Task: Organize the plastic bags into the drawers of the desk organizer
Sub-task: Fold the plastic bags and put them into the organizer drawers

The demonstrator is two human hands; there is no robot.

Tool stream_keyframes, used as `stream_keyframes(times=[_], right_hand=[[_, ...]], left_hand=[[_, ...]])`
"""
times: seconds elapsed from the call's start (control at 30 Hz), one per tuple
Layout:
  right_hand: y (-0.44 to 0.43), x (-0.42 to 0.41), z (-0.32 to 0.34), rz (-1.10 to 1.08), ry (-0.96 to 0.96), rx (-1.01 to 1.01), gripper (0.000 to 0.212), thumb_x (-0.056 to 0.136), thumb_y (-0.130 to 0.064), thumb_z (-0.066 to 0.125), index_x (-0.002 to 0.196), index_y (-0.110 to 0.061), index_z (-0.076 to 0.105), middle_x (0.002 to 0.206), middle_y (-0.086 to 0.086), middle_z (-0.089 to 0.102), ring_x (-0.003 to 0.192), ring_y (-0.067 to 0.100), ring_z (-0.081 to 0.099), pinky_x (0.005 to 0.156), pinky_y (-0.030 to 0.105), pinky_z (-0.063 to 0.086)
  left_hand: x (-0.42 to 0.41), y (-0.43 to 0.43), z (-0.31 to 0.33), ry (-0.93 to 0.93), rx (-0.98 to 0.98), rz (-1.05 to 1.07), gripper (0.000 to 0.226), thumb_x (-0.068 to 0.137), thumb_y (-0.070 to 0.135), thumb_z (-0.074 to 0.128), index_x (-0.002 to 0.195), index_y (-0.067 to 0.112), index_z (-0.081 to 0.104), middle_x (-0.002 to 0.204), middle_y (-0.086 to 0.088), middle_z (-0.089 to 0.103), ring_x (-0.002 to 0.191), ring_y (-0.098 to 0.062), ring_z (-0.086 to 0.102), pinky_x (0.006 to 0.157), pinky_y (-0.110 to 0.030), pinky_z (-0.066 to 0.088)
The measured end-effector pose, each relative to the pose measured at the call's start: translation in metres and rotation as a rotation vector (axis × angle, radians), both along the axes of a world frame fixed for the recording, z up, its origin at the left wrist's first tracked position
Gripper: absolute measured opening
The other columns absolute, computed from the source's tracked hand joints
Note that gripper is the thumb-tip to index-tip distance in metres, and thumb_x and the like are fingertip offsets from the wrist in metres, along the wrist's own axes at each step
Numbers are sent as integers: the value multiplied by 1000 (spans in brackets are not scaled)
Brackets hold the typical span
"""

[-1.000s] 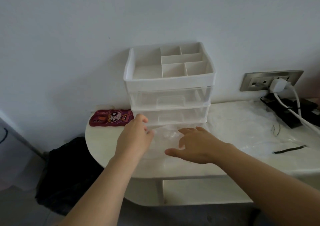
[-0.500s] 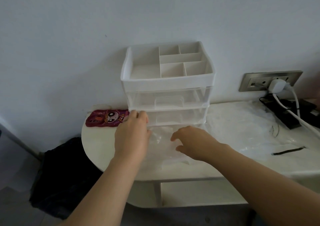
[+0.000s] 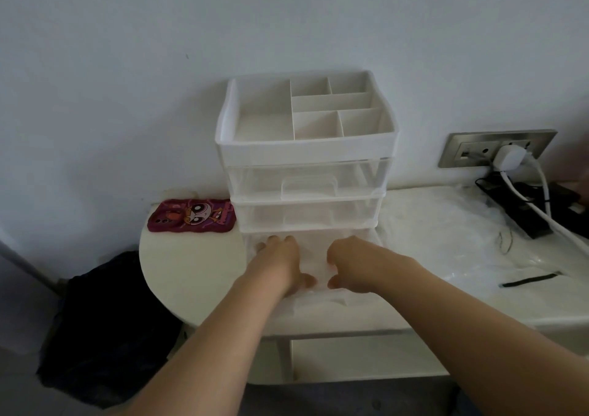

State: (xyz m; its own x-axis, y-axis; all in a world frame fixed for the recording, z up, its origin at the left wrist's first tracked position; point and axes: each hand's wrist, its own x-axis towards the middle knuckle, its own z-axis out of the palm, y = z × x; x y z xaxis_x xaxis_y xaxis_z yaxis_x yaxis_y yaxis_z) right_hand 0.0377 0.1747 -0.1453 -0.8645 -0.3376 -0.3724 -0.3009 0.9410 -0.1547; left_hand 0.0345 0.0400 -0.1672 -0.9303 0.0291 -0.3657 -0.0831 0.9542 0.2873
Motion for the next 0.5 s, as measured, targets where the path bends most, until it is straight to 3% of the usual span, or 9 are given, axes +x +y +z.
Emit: stream_keyframes(times=[0.2,0.33,0.5], right_hand=[[6,-7,0,-32,-35,-19,41,88,-20,65,125,-8,52,124,9,57,109,22,56,94,29,46],[18,-3,15,2,72,-129,36,88,-22,64,122,-13,57,127,1,54,114,17,51,93,24,39],[57,5,40,-75,258,-373,15,87,-31,64,99,-24,69,101,-10,66,83,-1,58,72,11,41]], left_hand=[[-2,-3,-4,-83,-3,-8,78,77,35,75,137,14,30,149,-17,16,138,-35,21,110,-46,30],[2,-7,0,15,5,-55,67,79,37,72,133,14,38,140,-10,32,127,-28,37,103,-37,38],[19,-15,8,222,92,-134,37,91,32,59,125,21,50,131,0,47,116,-17,49,91,-24,35]])
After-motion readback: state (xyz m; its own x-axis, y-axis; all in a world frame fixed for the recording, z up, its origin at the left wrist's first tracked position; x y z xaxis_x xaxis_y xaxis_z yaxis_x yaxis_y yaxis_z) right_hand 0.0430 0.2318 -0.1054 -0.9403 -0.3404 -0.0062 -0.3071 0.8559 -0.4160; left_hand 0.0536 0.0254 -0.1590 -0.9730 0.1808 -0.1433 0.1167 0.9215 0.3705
